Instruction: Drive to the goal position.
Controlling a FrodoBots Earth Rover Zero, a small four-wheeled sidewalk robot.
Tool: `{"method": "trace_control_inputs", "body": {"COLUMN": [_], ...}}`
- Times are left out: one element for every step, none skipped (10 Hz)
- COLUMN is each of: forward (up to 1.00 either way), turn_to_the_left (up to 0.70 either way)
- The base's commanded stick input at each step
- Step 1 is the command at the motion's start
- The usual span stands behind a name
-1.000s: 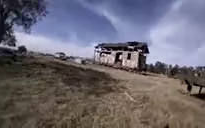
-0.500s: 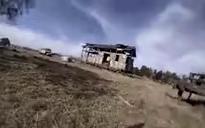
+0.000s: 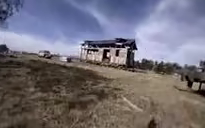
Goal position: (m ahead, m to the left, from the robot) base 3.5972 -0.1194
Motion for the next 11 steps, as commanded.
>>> {"method": "trace_control_inputs", "body": {"forward": [0.70, 0.70, 0.70, 0.70, 0.70, 0.70, 0.70, 0.70, 0.70, 0.70, 0.70], "turn_to_the_left": [0.00, 0.00, 0.00, 0.00, 0.00, 0.00, 0.00, 0.00, 0.00, 0.00, 0.00]}}
